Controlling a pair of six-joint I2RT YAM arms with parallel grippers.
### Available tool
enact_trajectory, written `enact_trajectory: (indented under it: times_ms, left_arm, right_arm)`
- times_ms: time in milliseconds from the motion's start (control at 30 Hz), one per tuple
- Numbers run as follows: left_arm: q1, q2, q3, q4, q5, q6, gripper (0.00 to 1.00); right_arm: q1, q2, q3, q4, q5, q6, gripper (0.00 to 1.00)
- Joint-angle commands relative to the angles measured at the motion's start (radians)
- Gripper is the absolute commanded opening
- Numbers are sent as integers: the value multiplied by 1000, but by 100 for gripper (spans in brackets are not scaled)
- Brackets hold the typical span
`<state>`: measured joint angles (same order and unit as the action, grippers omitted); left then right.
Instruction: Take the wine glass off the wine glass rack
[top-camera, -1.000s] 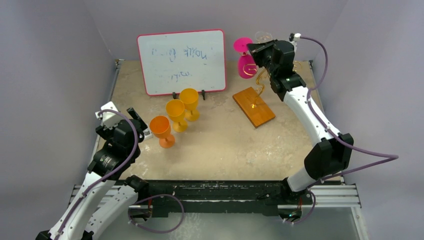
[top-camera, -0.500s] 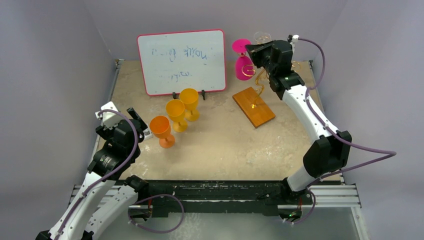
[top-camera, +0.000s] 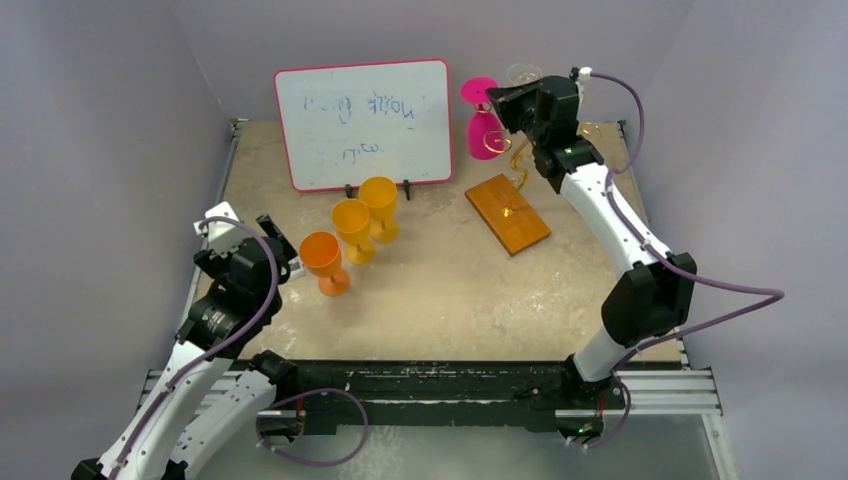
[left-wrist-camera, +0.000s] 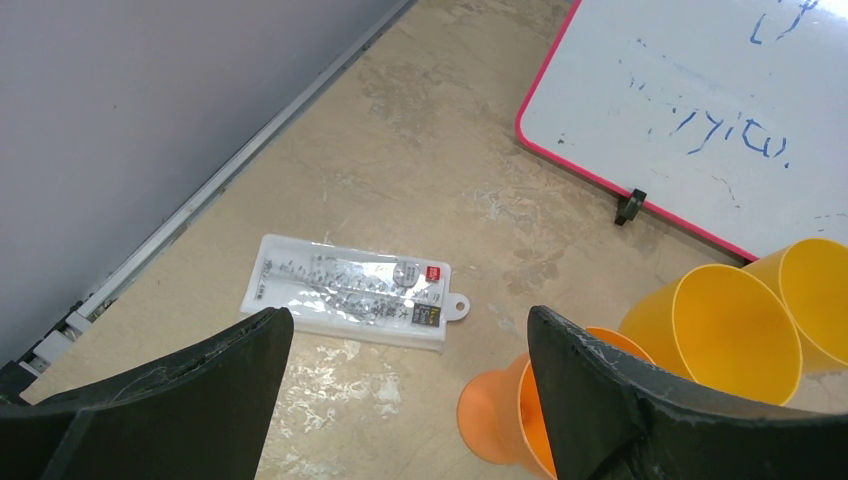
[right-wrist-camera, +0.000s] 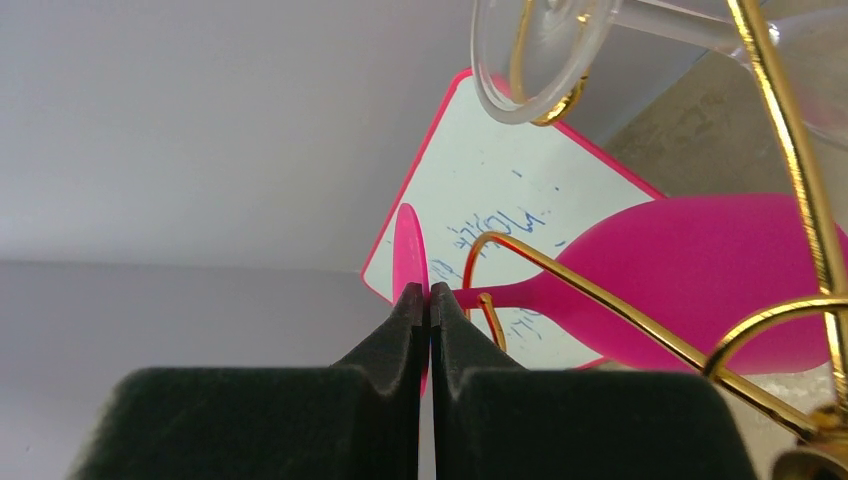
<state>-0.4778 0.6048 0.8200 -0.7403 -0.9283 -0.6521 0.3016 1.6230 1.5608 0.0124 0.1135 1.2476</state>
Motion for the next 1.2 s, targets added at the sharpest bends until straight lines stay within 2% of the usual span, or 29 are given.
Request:
enact_trajectory:
  times_ms: [0, 467, 1167]
  left_arm:
    - [7, 7, 1, 29, -1, 4, 87]
    - [7, 7, 0, 28, 3, 4, 87]
    - [7, 7, 0, 30, 7, 5, 87]
  right_arm:
    - [19, 10, 81, 15, 44, 34, 0]
    - [42, -66, 19, 8, 223, 126, 0]
    - [48, -147, -85, 66, 205, 133, 0]
